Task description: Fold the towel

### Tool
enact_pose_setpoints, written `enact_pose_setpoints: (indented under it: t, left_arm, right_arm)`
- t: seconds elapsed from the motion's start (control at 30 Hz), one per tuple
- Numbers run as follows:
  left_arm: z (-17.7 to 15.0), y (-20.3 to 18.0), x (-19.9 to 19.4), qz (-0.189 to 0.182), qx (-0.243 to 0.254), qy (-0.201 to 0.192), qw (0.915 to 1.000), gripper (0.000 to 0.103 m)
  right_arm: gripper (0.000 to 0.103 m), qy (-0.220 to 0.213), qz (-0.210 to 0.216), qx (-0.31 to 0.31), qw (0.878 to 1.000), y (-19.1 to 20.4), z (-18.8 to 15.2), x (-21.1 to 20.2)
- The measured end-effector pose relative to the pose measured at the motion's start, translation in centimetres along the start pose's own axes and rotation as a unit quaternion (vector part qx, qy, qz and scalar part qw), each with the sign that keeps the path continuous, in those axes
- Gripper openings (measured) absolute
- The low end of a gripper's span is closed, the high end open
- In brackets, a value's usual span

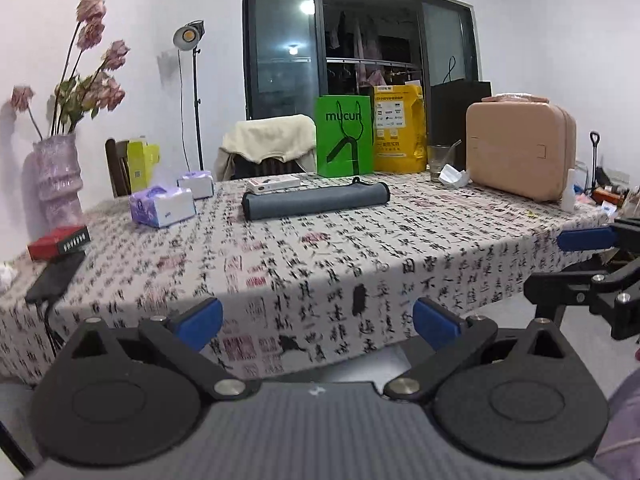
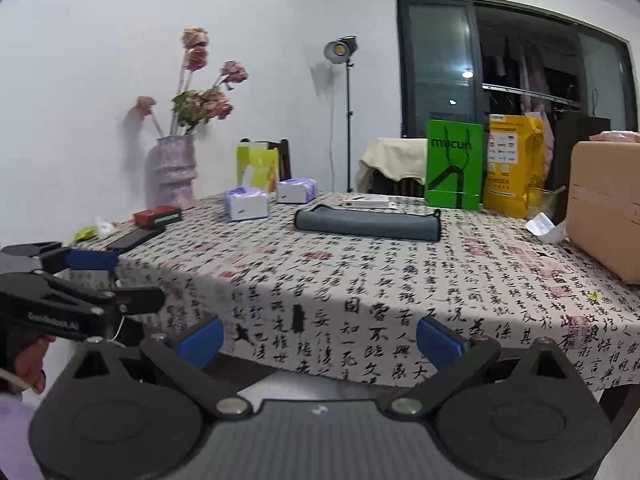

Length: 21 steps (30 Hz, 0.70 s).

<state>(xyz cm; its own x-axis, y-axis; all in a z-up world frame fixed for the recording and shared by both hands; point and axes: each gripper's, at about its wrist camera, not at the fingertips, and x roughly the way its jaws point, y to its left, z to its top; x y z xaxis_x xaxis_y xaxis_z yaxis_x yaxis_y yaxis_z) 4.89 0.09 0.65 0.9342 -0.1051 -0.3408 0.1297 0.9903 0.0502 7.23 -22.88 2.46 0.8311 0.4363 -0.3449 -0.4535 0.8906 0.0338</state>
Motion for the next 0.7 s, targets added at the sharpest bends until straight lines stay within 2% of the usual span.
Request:
enact_pose_setpoints:
  t: [0.1, 0.2, 0.53, 0.7]
  left_arm:
    - [-0.7, 0.0, -0.6, -0.001, -0.021, -0.002, 0.9998, 0.103]
    - [-1.1, -0.1, -1.2, -0.003, -0.020, -0.001, 0.9998, 0.103]
    - [-1.8, -0.5, -2.9, -0.014, -0.024, 0.004, 0.9996, 0.103]
    - [-1.9, 0.0, -3.6, -0.003, -0.030, -0.004, 0.9995, 0.103]
  right_arm:
    - [0.103, -0.008, 0.011, -0.002, 1.000, 0.8, -0.5, -0.8]
    - [0.103, -0.016, 0.017, -0.001, 1.000, 1.5, -0.9, -1.4]
    - [0.103, -0.020, 0.011, 0.023, 0.999, 1.9, -1.8, -2.9]
    - [0.103, -0.032, -0.003, 0.029, 0.999, 2.2, -2.1, -3.7]
